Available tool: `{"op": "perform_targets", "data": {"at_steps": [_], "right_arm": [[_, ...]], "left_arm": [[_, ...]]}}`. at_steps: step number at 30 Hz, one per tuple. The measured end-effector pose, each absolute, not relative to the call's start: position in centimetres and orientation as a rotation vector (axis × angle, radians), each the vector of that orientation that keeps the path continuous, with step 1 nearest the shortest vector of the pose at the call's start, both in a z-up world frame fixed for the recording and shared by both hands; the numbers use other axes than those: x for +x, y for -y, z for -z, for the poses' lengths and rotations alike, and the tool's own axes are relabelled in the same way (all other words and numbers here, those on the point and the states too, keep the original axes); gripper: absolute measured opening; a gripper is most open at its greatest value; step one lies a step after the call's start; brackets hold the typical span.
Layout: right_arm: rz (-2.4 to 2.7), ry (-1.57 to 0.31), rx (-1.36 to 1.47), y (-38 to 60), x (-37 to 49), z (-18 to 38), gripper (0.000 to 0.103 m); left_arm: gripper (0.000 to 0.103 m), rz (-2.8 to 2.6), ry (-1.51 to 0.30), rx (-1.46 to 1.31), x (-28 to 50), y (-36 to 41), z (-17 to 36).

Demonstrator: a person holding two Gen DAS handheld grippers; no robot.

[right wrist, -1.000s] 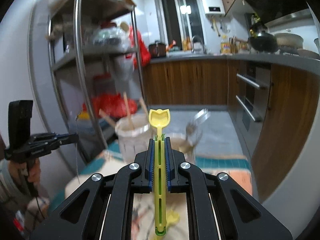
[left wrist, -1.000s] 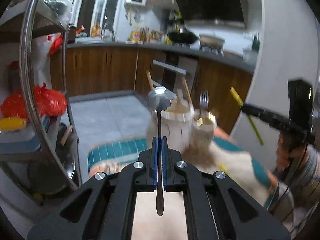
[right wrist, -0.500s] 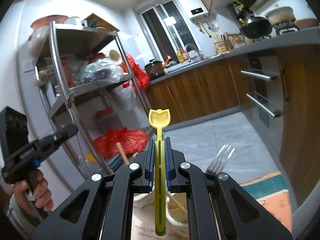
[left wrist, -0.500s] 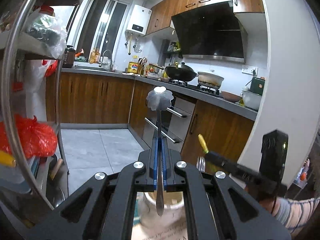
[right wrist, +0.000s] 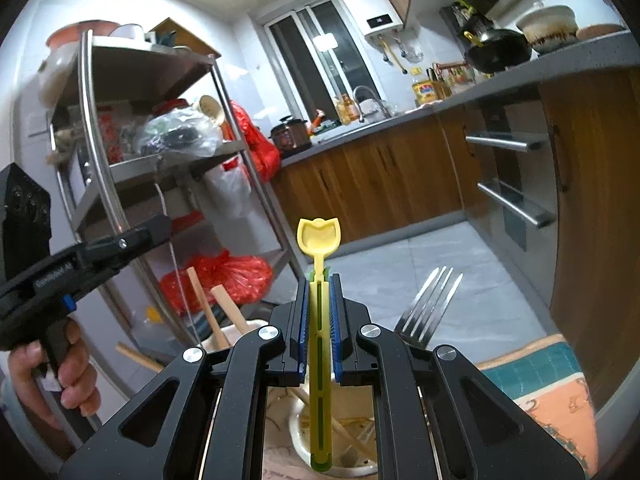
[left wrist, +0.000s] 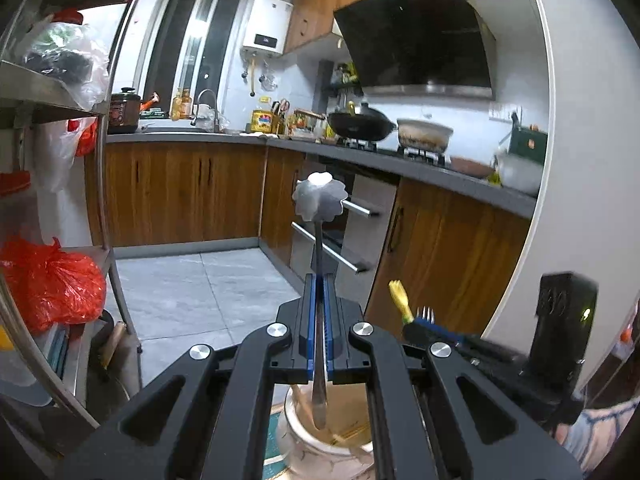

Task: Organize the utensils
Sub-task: 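Lift the yellow tongs toward the small pot while the left gripper carries the spoon to the tall pot, then open the right gripper over the small pot while the left gripper releases the spoon into the tall pot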

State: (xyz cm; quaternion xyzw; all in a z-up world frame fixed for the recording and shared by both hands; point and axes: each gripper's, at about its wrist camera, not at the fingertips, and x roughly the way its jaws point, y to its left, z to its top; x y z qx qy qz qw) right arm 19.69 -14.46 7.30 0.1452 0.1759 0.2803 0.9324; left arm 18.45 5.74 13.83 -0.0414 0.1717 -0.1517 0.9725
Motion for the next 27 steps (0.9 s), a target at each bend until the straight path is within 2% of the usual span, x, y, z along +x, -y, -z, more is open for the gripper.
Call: {"op": "perform_targets", "data": {"at_steps": [9, 21, 22, 24, 27], "right_arm": [[-0.578, -0.359, 0.232, 14.4, 19.0, -7.3, 0.012], [-0.576, -0.329, 0.237, 17.1, 15.6, -9.9, 0.047], [-0.576, -0.331, 0.236, 17.4, 15.2, -10.0, 0.052], [-0.578, -0.329, 0.240, 18.2, 14.4, -10.5, 0.057], [-0.585, -0.322, 0.256, 19.2, 13.5, -11.1, 0.065]], "left_arm": [[0.005, 0.313, -0.376, -0.077, 18.1, -6.1, -13.8], [0.006, 0.289, -0.376, -0.049, 15.8, -6.4, -15.2], [0.007, 0.284, -0.378, -0.043, 15.4, -6.4, -15.2], [0.020, 0.279, -0.374, -0.039, 14.5, -6.5, -15.2], [0.023, 0.280, -0.370, -0.039, 13.4, -6.5, -15.2]]}}
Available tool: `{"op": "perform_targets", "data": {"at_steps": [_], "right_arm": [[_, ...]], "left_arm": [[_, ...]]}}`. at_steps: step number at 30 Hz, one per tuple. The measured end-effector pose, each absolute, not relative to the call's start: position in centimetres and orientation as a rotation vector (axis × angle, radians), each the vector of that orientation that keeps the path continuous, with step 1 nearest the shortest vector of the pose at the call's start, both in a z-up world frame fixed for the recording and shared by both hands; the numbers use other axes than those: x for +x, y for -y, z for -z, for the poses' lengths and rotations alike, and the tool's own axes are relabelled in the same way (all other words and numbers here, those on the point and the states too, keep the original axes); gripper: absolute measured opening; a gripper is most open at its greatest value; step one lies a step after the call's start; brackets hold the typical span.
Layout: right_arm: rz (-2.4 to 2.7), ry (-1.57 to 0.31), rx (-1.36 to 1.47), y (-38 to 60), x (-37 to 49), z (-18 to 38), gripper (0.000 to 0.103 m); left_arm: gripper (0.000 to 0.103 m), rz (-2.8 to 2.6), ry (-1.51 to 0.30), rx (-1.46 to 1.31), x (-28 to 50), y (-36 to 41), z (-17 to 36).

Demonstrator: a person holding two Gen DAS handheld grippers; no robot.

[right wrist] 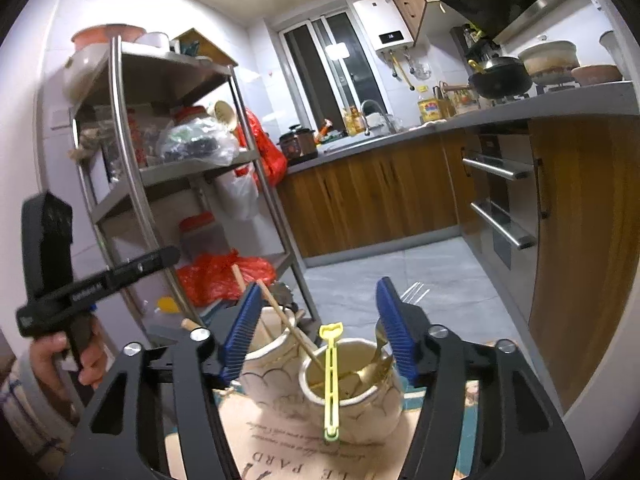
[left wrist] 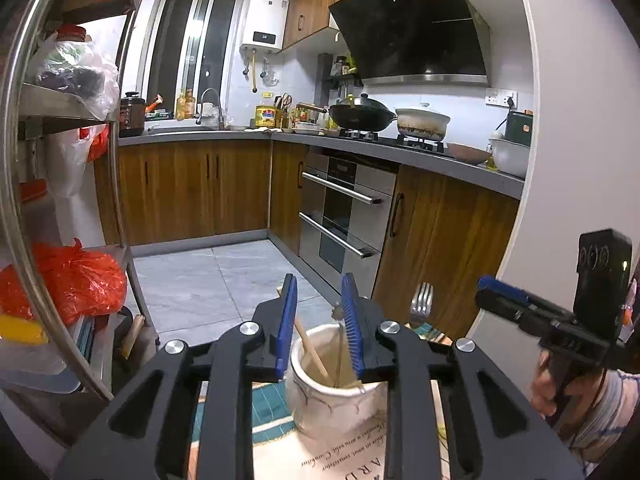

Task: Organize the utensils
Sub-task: 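Open the right gripper over the small pot while the left gripper releases the spoon into the tall pot, then regrasp the yellow tongs in the small pot with the right gripper and press down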

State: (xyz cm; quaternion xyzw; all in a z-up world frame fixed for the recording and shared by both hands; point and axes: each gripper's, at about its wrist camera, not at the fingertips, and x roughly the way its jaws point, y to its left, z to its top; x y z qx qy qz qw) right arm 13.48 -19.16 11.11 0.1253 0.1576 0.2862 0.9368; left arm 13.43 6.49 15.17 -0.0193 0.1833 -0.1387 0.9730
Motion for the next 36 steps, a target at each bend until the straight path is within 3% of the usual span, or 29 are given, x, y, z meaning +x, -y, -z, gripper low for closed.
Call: {"op": "perform_targets", "data": {"at_steps": [4, 5, 8, 11, 13, 14, 19, 26, 27, 28, 36], "right_arm": [[-0.567, -0.379, 0.229, 19.4, 13.4, -11.4, 0.065], [-0.565, -0.395, 0.214, 19.2, 13.5, -11.3, 0.063], [-0.555, -0.475, 0.116, 17.6, 13.9, -11.0, 0.054], [-0.565, -0.535, 0.079, 16.5, 14.1, -10.2, 0.047], [-0.548, -0.605, 0.009, 15.2, 14.9, -9.4, 0.028], [-0.546, -0.633, -0.016, 14.7, 15.3, -9.1, 0.025], [-0.576, -0.796, -0.094, 12.3, 18.0, -7.7, 0.020], [-0.548, -0.859, -0.155, 10.5, 19.8, -6.9, 0.020], [-0.547, -0.865, -0.154, 10.5, 19.9, -6.7, 0.014], [-0.542, -0.863, -0.153, 10.6, 19.9, -6.6, 0.009], [-0.568, -0.700, 0.025, 12.9, 19.1, -8.1, 0.009]], "left_arm": [[0.024, 0.276, -0.393, -0.033, 12.2, -6.3, -14.7], [0.027, 0.274, -0.399, -0.028, 11.9, -6.3, -14.6], [0.050, 0.271, -0.410, -0.024, 11.0, -6.1, -14.1], [0.050, 0.269, -0.433, -0.005, 10.3, -6.0, -13.3], [0.055, 0.258, -0.445, 0.018, 9.9, -5.9, -12.8], [0.057, 0.255, -0.448, 0.026, 9.7, -5.9, -12.6], [0.057, 0.266, -0.465, 0.012, 9.0, -6.4, -11.5], [0.057, 0.272, -0.485, 0.000, 9.1, -6.8, -10.6], [0.057, 0.273, -0.483, -0.002, 9.0, -6.9, -10.6], [0.057, 0.274, -0.482, -0.006, 9.0, -7.1, -10.6], [0.057, 0.279, -0.486, -0.018, 9.2, -7.3, -10.4]]}}
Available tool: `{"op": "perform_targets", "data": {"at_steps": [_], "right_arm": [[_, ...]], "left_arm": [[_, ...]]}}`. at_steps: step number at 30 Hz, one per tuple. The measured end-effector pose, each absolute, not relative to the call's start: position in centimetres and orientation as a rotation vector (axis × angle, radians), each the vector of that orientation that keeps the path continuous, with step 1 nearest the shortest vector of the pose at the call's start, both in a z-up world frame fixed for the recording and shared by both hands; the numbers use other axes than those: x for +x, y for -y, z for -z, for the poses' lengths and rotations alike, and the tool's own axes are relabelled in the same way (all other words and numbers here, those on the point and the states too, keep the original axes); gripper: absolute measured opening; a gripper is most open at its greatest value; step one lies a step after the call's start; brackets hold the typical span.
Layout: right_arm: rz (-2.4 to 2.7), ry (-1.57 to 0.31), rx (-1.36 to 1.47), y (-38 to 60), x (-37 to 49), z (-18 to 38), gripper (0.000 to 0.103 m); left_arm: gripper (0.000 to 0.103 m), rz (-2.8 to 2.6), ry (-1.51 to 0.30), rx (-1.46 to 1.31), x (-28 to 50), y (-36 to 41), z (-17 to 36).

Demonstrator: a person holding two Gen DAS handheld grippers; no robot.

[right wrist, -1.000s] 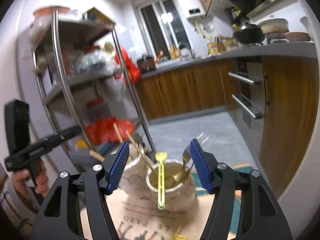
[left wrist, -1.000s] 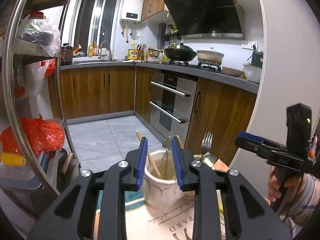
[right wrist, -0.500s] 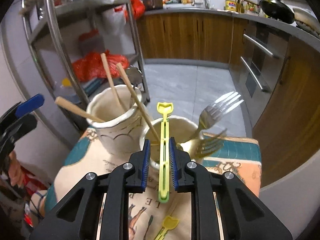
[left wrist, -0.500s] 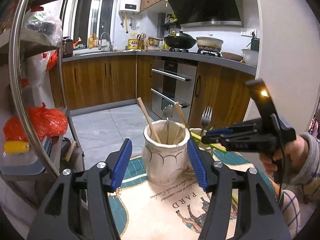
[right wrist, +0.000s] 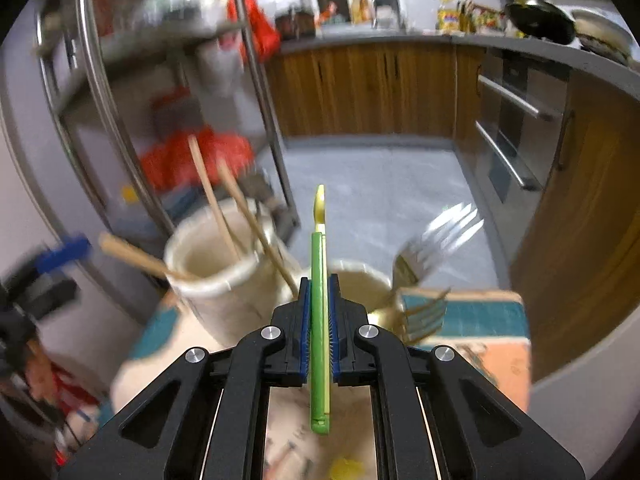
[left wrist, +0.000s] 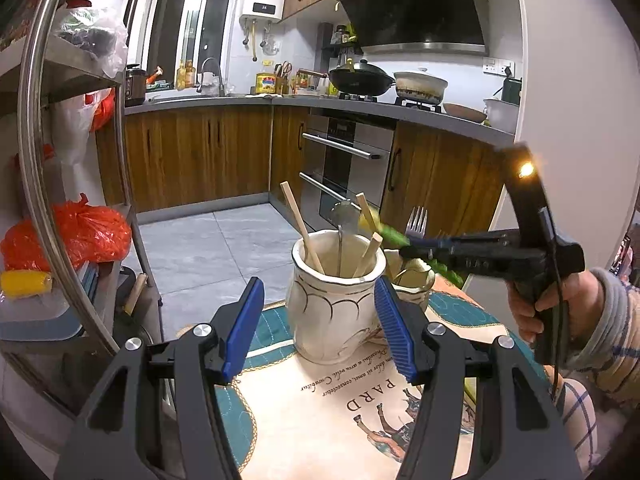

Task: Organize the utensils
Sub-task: 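Regrasp the yellow tongs in the small pot with the right gripper and press down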

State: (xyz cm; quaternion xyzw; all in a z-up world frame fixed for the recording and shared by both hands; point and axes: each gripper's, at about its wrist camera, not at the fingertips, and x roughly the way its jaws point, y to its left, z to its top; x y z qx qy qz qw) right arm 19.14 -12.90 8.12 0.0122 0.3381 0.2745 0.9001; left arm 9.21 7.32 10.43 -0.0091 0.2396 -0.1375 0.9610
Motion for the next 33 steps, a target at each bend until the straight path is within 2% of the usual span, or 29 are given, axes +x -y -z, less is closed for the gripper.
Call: {"op": "perform_targets", "data": {"at_steps": [6, 13, 25, 33], "right_arm": [[-0.596, -0.551, 0.269, 13.8, 20.7, -7.3, 0.009], [-0.542, -0.421, 0.185, 12.8, 19.7, -5.8, 0.009], [-0.539, -0.395, 0.116, 14.7, 16.3, -5.5, 0.009], [-0.545, -0.403, 0.262, 14.5, 19.1, -5.8, 0.009]], "left_arm": [[0.057, 0.294, -0.492, -0.018, 9.3, -7.0, -10.2], [0.057, 0.291, -0.481, -0.035, 9.3, -7.0, -10.0], [0.057, 0.308, -0.494, -0.032, 9.6, -6.3, -9.4], [0.057, 0.313, -0.487, -0.026, 9.3, -5.8, -9.5]]}}
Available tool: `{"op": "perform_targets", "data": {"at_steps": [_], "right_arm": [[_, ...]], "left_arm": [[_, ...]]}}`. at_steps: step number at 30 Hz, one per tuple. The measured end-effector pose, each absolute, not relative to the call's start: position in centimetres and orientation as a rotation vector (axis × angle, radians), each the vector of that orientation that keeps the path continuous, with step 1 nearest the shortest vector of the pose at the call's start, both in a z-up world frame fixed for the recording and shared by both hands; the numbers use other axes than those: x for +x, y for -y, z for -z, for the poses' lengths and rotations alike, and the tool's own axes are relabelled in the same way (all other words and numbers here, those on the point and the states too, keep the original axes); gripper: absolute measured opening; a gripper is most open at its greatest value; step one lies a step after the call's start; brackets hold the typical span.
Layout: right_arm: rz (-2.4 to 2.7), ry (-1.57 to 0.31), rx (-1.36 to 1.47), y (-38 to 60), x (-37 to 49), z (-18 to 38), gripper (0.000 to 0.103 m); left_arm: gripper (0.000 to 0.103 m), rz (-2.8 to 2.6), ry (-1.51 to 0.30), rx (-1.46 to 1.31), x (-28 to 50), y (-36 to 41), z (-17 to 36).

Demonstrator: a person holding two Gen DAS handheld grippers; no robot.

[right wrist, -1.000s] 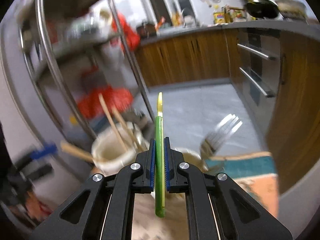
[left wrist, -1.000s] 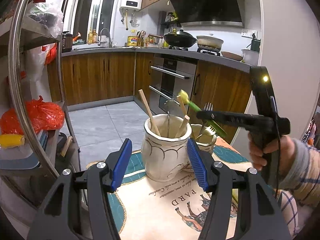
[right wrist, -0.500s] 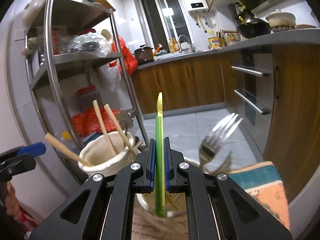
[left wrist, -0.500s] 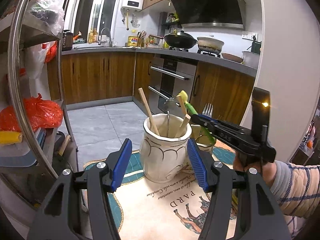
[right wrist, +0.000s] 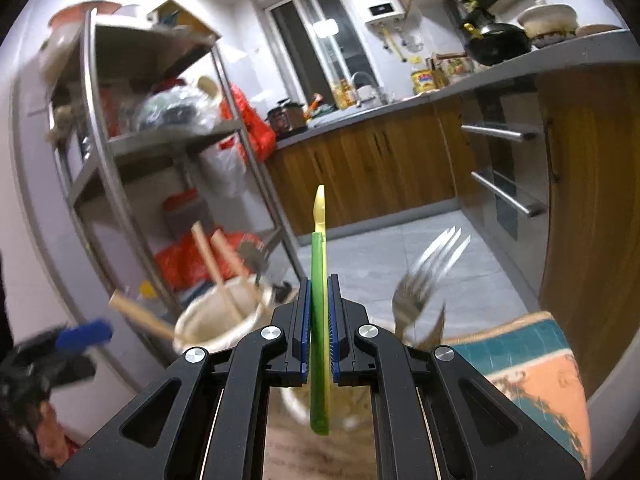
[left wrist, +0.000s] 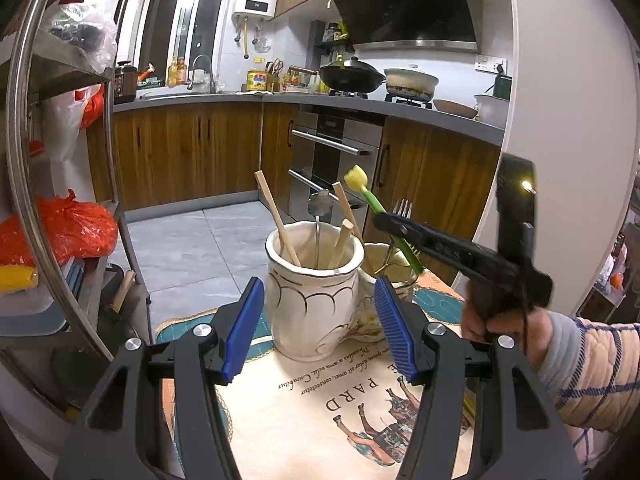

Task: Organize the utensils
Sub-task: 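Regrasp the yellow tongs in the small pot with the right gripper and press down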

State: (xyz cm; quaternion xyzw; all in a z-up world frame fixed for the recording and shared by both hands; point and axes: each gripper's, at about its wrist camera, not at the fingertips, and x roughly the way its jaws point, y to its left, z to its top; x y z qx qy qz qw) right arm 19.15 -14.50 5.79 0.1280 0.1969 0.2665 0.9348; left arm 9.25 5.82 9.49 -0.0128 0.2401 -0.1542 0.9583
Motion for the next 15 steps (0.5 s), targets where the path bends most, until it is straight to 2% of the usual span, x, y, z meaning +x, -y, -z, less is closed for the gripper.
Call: {"op": "perform_targets", "data": {"at_steps": [10, 15], "right_arm": [[-0.474, -0.310, 0.142, 12.7, 18.1, -4.2, 0.009], [-0.480, -0.339, 0.147, 14.2, 17.3, -4.1, 0.009]], "left_arm": [[0.057, 0.312, -0.499, -0.044, 9.6, -6.0, -9.0], [0.057, 0.327, -0.504, -0.035, 9.7, -5.4, -8.7]]}}
